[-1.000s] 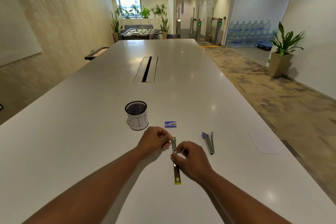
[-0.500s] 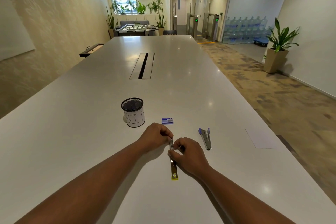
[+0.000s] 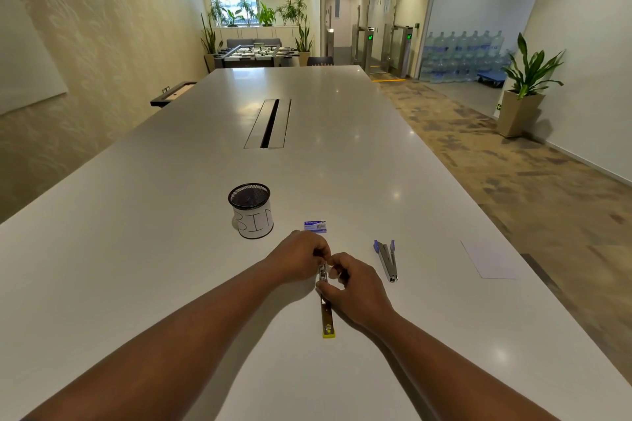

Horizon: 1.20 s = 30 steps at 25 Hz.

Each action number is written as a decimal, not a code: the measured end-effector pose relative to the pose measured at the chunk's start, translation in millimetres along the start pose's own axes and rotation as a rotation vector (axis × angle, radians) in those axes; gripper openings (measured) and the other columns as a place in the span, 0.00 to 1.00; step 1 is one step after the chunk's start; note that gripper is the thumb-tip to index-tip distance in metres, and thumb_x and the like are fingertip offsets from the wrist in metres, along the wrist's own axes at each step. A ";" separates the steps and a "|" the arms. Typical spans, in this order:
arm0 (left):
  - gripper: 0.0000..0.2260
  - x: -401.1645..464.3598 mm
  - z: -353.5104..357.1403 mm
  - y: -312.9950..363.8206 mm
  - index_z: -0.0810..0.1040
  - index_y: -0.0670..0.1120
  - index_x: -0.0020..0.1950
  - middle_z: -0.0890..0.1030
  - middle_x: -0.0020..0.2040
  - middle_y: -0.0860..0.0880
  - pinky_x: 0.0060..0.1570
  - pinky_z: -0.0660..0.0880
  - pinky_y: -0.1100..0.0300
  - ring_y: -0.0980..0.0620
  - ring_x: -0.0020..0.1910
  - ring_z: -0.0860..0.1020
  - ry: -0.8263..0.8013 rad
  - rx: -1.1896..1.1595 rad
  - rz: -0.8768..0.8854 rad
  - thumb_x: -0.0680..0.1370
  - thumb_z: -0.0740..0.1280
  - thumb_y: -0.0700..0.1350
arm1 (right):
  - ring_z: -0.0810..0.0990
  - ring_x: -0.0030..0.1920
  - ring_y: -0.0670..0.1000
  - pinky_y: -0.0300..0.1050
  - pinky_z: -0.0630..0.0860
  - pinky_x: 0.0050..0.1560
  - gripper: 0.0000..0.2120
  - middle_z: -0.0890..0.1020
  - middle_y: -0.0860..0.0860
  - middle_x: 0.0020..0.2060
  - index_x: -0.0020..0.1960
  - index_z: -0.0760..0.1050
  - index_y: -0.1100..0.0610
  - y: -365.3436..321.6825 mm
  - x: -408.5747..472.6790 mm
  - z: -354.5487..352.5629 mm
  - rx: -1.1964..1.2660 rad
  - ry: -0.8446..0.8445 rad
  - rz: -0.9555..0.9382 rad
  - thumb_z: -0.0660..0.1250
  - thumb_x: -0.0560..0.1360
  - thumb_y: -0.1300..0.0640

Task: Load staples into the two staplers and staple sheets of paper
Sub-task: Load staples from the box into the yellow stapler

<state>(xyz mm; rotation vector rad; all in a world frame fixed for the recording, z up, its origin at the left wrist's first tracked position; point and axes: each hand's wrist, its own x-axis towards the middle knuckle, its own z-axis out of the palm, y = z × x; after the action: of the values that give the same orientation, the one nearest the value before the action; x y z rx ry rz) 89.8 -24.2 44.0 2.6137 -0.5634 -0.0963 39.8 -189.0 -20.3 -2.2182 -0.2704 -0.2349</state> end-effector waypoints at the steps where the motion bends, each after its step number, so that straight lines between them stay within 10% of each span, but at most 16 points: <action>1: 0.09 0.2 0.0 0.3 0.87 0.48 0.50 0.86 0.47 0.50 0.44 0.76 0.63 0.54 0.45 0.81 0.005 0.000 -0.003 0.76 0.70 0.36 | 0.76 0.40 0.44 0.41 0.75 0.39 0.15 0.80 0.42 0.40 0.51 0.75 0.43 -0.1 0.0 0.0 0.000 -0.003 0.003 0.72 0.67 0.42; 22: 0.16 2.2 12.5 0.4 0.80 0.44 0.60 0.86 0.44 0.44 0.55 0.81 0.50 0.46 0.47 0.84 0.092 -0.440 -0.302 0.72 0.71 0.33 | 0.77 0.40 0.45 0.45 0.79 0.41 0.17 0.80 0.42 0.40 0.54 0.75 0.41 -0.2 1.2 1.3 -0.001 -0.006 0.005 0.71 0.67 0.39; 30: 0.13 6.2 17.8 -5.2 0.80 0.42 0.56 0.82 0.47 0.45 0.29 0.77 0.67 0.52 0.42 0.81 0.056 -0.693 -0.526 0.74 0.72 0.32 | 0.77 0.41 0.45 0.47 0.79 0.43 0.20 0.80 0.42 0.41 0.55 0.75 0.41 -1.8 -0.3 -0.2 -0.004 -0.010 0.021 0.70 0.65 0.38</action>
<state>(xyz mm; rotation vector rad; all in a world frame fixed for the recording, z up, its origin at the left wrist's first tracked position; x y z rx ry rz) 94.5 -30.0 26.0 2.0028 0.1780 -0.3192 39.1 -188.2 -19.0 -2.2254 -0.2517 -0.2131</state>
